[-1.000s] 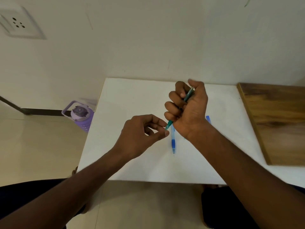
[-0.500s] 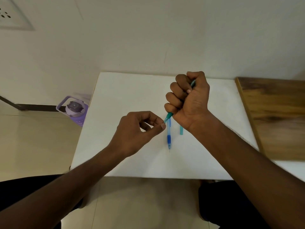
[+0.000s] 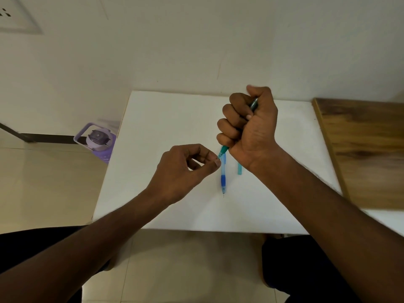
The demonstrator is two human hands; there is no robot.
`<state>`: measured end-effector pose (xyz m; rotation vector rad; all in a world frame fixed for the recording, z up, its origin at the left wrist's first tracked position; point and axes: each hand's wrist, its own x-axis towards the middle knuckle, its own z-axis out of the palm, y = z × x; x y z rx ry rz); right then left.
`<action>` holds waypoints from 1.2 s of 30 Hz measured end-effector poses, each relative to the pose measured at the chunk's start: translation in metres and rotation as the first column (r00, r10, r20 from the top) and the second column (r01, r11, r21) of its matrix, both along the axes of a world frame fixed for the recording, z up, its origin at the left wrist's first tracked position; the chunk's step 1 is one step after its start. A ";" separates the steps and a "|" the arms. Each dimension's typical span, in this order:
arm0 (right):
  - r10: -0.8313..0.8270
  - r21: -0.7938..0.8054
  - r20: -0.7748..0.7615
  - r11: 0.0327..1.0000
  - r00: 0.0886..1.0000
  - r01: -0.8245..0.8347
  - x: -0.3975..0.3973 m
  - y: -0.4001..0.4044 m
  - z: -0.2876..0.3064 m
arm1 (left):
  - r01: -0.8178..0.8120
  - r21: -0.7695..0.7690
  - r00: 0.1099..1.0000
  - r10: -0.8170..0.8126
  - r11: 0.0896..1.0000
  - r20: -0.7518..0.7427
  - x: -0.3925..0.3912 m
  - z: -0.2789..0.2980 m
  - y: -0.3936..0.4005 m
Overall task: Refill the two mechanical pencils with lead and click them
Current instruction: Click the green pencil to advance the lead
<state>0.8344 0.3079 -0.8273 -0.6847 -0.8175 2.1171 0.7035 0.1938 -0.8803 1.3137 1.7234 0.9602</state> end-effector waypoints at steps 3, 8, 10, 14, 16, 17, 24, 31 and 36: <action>-0.012 -0.014 0.009 1.000 1.000 0.012 0.000 0.000 0.000 | -0.002 0.009 1.000 0.002 1.000 0.007 0.000 0.000 0.000; -0.003 -0.019 -0.003 1.000 1.000 0.003 0.000 -0.002 0.001 | -0.021 -0.015 0.999 0.022 1.000 0.036 -0.001 0.000 -0.002; -0.018 -0.025 -0.002 1.000 1.000 0.018 0.000 -0.002 0.001 | -0.040 -0.032 0.998 0.041 0.999 0.051 -0.001 0.001 -0.002; -0.020 -0.028 -0.039 0.999 0.999 0.019 0.001 -0.002 0.005 | -0.028 -0.119 0.994 0.015 0.993 -0.110 -0.007 -0.002 -0.003; -0.012 -0.024 -0.049 1.000 0.999 0.011 0.002 -0.002 0.007 | 0.016 -0.087 0.906 -0.051 0.996 -0.421 -0.013 -0.010 -0.006; -0.012 -0.019 -0.047 1.000 0.999 0.011 0.003 -0.002 0.008 | 0.047 -0.054 0.818 -0.069 0.997 -0.571 -0.015 -0.017 -0.008; -0.028 -0.037 -0.011 0.999 1.000 0.028 0.000 -0.003 0.006 | 0.151 -0.153 0.589 -0.213 0.977 -0.780 -0.029 -0.072 -0.010; -0.031 -0.046 0.028 0.998 0.999 0.033 0.000 -0.003 0.001 | 0.128 -0.092 0.591 -0.150 0.988 -0.793 -0.030 -0.099 -0.009; 0.021 0.002 0.045 1.000 0.999 -0.021 0.000 -0.004 0.003 | 0.133 -0.078 0.584 -0.141 0.988 -0.799 -0.031 -0.101 -0.009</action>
